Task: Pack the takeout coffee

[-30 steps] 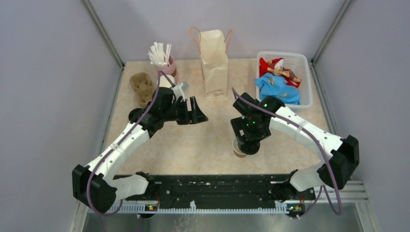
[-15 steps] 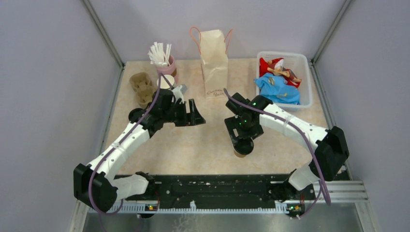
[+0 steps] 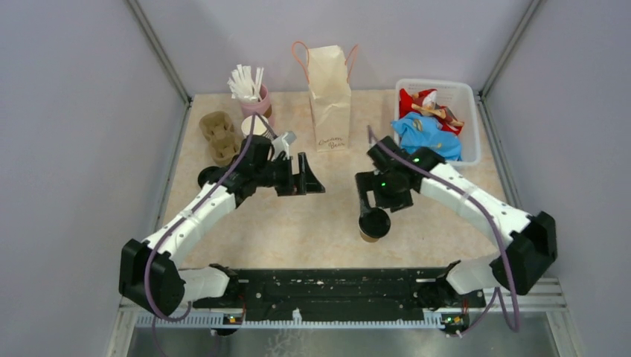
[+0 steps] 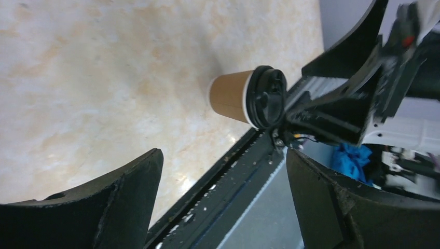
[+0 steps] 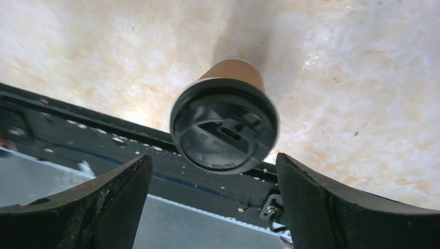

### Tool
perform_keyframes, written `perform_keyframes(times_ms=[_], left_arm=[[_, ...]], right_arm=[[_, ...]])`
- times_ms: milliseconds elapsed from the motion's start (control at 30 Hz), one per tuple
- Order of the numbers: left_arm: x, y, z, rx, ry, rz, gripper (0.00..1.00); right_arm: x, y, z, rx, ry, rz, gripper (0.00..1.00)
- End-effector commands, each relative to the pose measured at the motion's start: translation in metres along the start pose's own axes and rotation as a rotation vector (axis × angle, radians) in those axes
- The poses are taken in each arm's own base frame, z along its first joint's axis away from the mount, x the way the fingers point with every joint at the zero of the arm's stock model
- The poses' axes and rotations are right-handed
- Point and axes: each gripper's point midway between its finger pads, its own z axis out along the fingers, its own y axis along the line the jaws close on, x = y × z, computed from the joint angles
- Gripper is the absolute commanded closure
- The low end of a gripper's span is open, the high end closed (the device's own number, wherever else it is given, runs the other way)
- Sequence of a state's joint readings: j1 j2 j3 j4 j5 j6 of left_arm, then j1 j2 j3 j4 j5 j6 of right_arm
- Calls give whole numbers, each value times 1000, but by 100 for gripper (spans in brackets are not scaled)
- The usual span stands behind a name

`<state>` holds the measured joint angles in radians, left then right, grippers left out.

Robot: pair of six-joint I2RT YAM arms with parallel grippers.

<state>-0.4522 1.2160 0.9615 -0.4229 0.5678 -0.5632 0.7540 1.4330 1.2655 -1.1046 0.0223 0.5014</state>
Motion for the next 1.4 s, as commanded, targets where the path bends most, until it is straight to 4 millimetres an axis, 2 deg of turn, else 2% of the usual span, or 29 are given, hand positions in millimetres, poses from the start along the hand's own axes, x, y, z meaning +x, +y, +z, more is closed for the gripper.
perform_keyframes(times_ms=[0,167,267,367,500,700,833,933,1267,1367], left_arm=[[12,-34,19,183,78,-45,6],[29,-60,51,237,178,-63,7],[41,-73,73,241,241,-46,10],[53,-76,93,228,308,-43,13],[63,-80,109,233,350,-36,14],[75,-70,123,199,393,-38,22],[83,-70,130,206,425,-38,22],[88,-73,135,207,434,-33,22],[98,-50,136,107,421,-67,48],[102,-48,135,119,422,-77,49]], right_arm=[[-10,-20,-33,-202,-114,193,14],[-9,-32,-40,-440,-184,292,19],[1,-33,-31,-555,-168,334,24],[5,-38,-20,-605,-185,356,25],[9,-34,-6,-657,-173,381,29],[19,-41,12,-617,-148,385,30],[17,-40,18,-632,-144,390,34],[14,-41,21,-628,-151,389,43],[12,-41,30,-645,-134,399,54],[13,-40,34,-653,-130,413,55]])
